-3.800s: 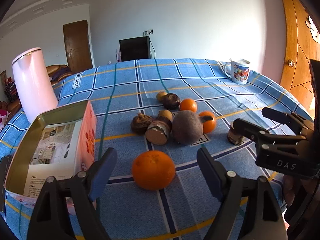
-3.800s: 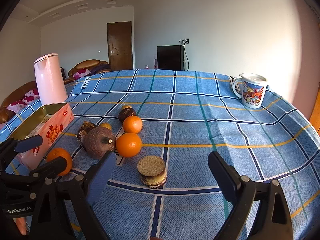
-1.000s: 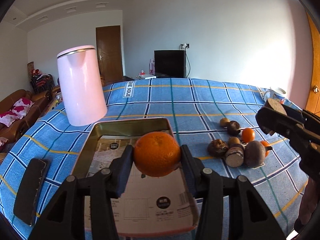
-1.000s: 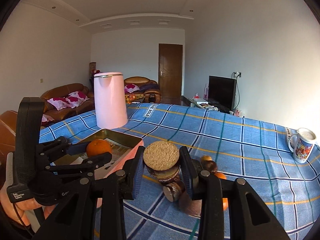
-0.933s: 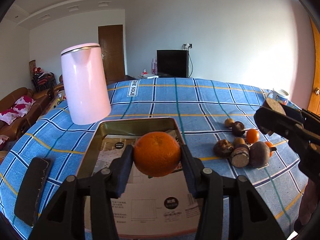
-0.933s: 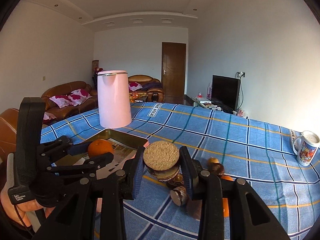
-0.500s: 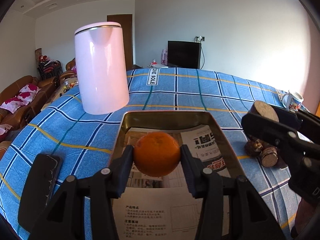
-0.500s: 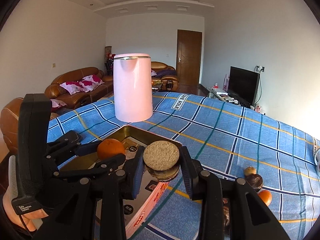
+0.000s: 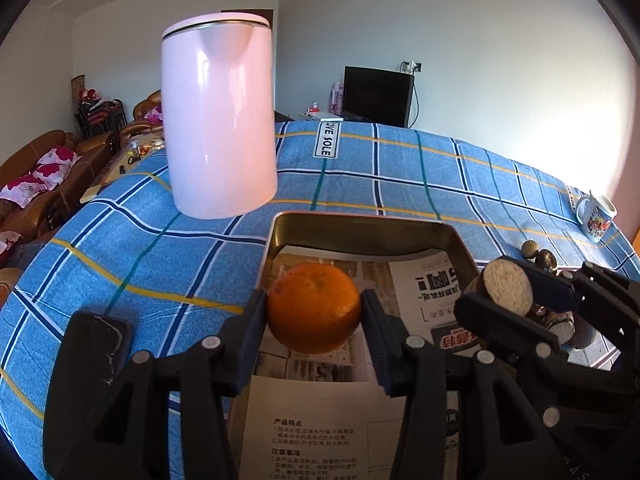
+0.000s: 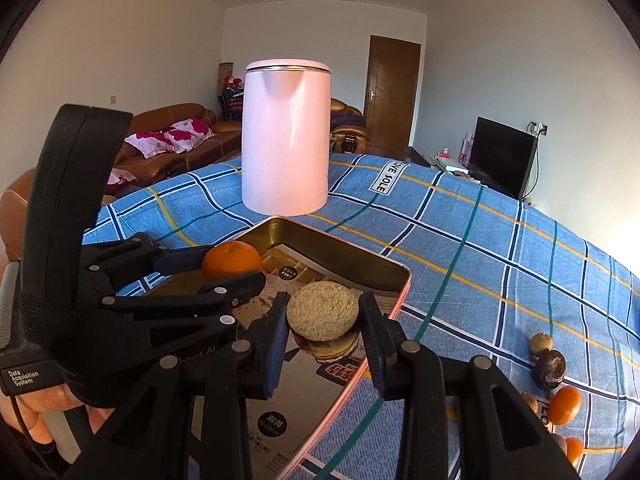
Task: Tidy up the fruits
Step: 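Open both grippers to drop the orange and cookie into the tin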
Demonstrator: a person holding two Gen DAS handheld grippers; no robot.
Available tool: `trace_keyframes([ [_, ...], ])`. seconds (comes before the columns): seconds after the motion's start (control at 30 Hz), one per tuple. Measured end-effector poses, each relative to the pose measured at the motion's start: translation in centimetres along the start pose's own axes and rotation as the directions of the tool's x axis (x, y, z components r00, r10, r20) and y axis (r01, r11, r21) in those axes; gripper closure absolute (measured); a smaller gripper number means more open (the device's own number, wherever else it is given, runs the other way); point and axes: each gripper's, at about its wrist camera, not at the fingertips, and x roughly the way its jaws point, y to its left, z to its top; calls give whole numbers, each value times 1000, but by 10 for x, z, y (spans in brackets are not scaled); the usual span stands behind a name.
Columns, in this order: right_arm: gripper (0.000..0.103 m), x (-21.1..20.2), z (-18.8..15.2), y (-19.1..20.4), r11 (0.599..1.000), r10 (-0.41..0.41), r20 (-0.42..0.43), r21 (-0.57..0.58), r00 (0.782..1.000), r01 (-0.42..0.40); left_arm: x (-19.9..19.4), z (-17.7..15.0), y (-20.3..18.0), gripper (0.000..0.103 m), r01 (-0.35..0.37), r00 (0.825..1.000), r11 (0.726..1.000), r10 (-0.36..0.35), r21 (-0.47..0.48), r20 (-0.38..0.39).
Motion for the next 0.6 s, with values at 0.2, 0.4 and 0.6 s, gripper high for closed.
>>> trace_keyframes([
  [0.2,66,14,-6,-2,999,23,-63,27,998,-21,-4,-1,3,53,-7,1000,1000,7,-5,14],
  [0.4,59,12,-7,-5,999,33,-67,18,997,-32,-16,-7,1,48,-19,999,1000,20,-11,45],
  [0.6,35,-26,-21,-35,999,0,-18,42,1000,1,-50,-12,-19,7,-10,990,1000,10,4,144],
])
